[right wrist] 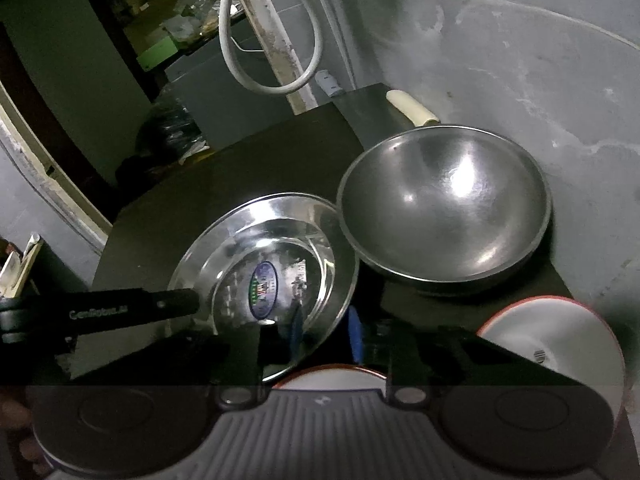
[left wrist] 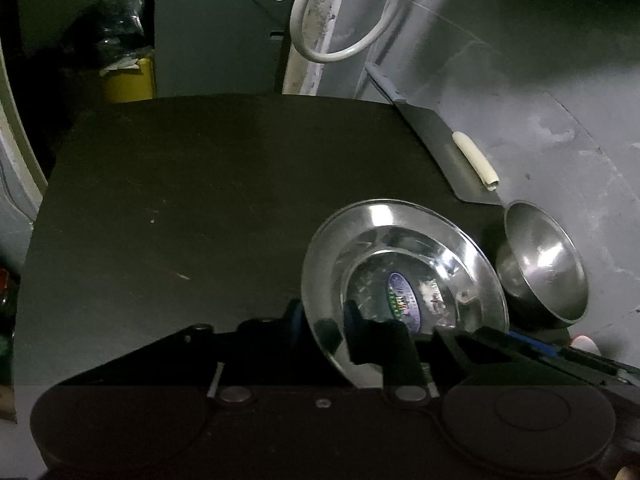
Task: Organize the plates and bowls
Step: 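Close the left gripper on the logo plate rim, then lift the logo plate with the left gripper and carry it over the basin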
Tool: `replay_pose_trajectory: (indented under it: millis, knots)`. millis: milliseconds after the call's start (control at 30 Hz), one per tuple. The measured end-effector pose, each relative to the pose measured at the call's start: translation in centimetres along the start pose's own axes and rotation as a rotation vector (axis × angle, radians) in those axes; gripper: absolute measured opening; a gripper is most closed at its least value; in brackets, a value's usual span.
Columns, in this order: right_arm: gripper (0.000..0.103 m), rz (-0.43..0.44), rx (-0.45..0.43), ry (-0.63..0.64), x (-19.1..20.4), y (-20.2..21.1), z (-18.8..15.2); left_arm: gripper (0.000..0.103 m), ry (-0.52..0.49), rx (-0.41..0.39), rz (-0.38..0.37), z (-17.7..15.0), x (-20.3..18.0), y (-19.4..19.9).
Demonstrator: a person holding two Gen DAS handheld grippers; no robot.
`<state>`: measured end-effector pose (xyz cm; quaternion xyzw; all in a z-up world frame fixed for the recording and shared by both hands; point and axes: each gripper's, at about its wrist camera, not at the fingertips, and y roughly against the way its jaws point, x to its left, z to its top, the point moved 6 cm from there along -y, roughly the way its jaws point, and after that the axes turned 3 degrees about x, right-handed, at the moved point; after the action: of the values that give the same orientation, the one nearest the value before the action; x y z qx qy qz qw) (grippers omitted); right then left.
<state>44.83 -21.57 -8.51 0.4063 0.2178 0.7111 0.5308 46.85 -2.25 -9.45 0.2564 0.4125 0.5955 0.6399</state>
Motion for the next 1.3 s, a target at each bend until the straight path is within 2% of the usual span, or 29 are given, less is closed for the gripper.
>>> replay_pose_trajectory:
  millis: [667,967,1300]
  knots:
    - [0.024,0.103,-0.081,0.082,2.1,2.1,-0.2,0.018,0.028,-0.087,0.0,-0.8,1.6,3.9]
    - [0.024,0.12,-0.132,0.127,3.5,5.0,-0.9,0.018,0.017,-0.146,-0.016,-1.6,1.7,7.2]
    - [0.024,0.127,-0.153,0.176,6.0,8.6,-2.8,0.018,0.028,-0.185,-0.033,-3.9,2.6,11.4]
